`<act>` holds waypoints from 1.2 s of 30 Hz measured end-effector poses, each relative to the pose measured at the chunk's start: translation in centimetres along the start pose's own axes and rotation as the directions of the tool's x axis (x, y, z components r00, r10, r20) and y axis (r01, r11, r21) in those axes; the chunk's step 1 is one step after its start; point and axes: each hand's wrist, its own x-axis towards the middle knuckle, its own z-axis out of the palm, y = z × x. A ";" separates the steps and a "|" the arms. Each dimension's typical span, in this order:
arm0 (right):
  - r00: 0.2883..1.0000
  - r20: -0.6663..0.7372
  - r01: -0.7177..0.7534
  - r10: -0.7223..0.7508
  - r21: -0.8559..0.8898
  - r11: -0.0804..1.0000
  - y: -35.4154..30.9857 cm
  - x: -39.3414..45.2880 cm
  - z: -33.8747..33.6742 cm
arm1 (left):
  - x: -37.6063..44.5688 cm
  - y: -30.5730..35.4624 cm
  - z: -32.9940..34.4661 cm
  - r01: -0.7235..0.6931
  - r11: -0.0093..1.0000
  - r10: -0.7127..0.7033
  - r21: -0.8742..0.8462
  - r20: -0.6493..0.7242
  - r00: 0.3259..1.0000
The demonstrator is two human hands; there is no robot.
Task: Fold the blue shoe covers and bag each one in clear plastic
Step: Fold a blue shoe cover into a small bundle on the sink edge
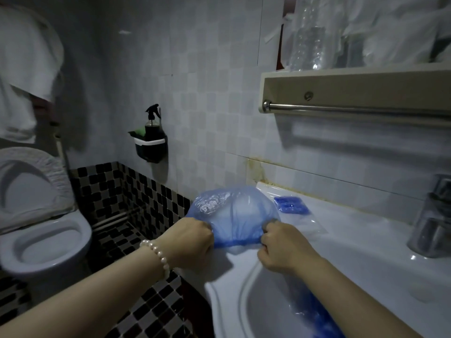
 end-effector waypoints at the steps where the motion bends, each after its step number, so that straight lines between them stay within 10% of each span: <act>1: 1.000 -0.001 0.012 -0.012 -0.017 1.000 -0.2 0.1 0.2 | 0.3 0.1 0.0 -0.003 0.999 0.003 0.044 -0.015 1.000; 11: 0.980 -0.115 -0.172 0.165 -0.058 0.983 -2.6 0.9 1.5 | 0.7 1.0 1.9 -0.037 0.998 0.043 0.041 -0.149 0.988; 27: 0.891 -0.373 0.197 -0.259 -0.195 0.961 -1.4 2.0 1.6 | 0.9 0.7 1.0 -0.189 0.958 0.274 0.214 -0.501 0.821; 36: 0.999 0.032 0.040 -0.038 -0.069 0.997 -1.6 2.9 0.9 | 1.1 -0.6 1.3 -0.026 0.998 0.025 -0.054 -0.022 0.999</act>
